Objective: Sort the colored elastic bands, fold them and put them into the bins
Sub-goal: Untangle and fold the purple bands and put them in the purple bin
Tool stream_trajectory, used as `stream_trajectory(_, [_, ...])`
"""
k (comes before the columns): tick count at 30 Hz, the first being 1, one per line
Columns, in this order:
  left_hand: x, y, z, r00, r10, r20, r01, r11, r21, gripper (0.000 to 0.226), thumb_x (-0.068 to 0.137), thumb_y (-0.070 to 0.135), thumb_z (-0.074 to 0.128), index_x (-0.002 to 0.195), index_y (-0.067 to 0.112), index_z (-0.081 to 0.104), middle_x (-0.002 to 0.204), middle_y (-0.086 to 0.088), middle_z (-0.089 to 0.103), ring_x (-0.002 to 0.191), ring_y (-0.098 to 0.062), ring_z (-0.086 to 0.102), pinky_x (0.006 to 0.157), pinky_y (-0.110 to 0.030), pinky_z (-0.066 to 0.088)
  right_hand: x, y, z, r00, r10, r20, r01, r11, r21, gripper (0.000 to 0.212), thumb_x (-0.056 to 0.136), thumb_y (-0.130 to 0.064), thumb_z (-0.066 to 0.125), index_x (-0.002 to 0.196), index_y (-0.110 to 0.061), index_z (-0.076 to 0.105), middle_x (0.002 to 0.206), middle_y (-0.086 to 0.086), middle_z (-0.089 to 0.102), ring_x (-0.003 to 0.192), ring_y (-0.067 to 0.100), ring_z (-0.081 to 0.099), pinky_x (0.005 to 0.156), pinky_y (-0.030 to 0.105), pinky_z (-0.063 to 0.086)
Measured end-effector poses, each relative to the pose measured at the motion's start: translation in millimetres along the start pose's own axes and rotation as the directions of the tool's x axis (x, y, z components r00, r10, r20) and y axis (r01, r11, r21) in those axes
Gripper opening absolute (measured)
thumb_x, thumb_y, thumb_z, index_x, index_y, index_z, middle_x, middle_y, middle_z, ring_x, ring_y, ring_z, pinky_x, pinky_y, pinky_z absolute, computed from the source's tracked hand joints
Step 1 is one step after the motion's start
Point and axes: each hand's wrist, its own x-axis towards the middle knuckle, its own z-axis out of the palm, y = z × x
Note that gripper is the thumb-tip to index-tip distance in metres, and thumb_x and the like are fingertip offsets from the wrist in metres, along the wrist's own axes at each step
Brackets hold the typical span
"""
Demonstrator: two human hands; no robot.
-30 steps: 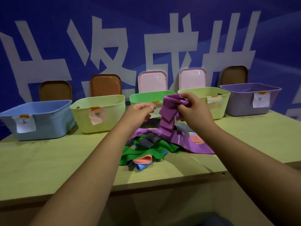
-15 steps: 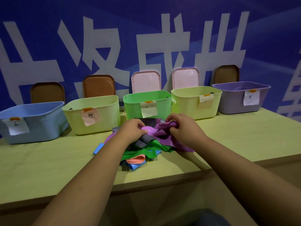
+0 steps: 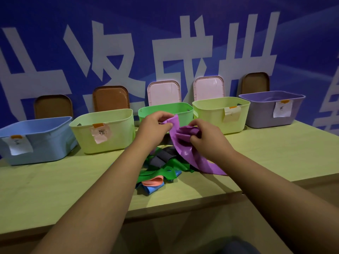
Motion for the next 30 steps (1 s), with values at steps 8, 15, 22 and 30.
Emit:
stream_trajectory(8, [18, 39, 28, 0.979, -0.170, -0.115, 0.110, 0.906, -0.408, 0.022, 0.101, 0.019, 0.071, 0.123, 0.017, 0.072, 0.111, -0.001, 0.077, 0.103, -0.019, 0.073, 0.094, -0.037, 0.060, 7, -15, -25, 0.980, 0.156, -0.125, -0.101, 0.927, 0.360, 0.039, 0.100, -0.010, 0.060, 0.135, -0.027, 0.057, 0.107, -0.002, 0.073, 0.080, 0.014, 0.078, 0.079, 0.041, 0.067])
stream_trajectory(15, [27, 78, 53, 0.968, -0.249, -0.026, 0.175, 0.748, -0.641, 0.013, 0.097, 0.023, 0.074, 0.105, 0.013, 0.076, 0.111, -0.020, 0.078, 0.103, -0.032, 0.073, 0.100, -0.056, 0.060, 9, -13, -60, 0.981, 0.185, -0.055, -0.114, 0.785, 0.610, 0.045, 0.098, -0.015, 0.066, 0.141, -0.027, 0.060, 0.119, 0.004, 0.072, 0.097, 0.026, 0.079, 0.086, 0.046, 0.068])
stream_trajectory(22, [24, 126, 86, 0.953, -0.177, 0.248, 0.303, 0.479, -0.824, 0.029, 0.105, 0.017, 0.064, 0.131, 0.003, 0.068, 0.112, -0.021, 0.078, 0.099, -0.034, 0.078, 0.086, -0.049, 0.066, -7, 6, -105, 0.987, 0.112, -0.114, -0.026, 0.816, 0.578, 0.061, 0.091, -0.027, 0.086, 0.142, -0.032, 0.054, 0.125, -0.007, 0.068, 0.105, 0.017, 0.074, 0.084, 0.037, 0.067])
stream_trajectory(30, [40, 154, 162, 0.941, -0.077, 0.329, 0.305, 0.609, -0.732, 0.018, 0.105, 0.023, 0.066, 0.121, 0.016, 0.073, 0.103, -0.010, 0.080, 0.093, -0.028, 0.076, 0.078, -0.040, 0.063, -14, 59, -158, 0.926, 0.182, -0.332, 0.024, 0.847, 0.532, 0.057, 0.092, -0.016, 0.085, 0.138, -0.035, 0.057, 0.128, -0.012, 0.066, 0.108, 0.009, 0.071, 0.076, 0.023, 0.064])
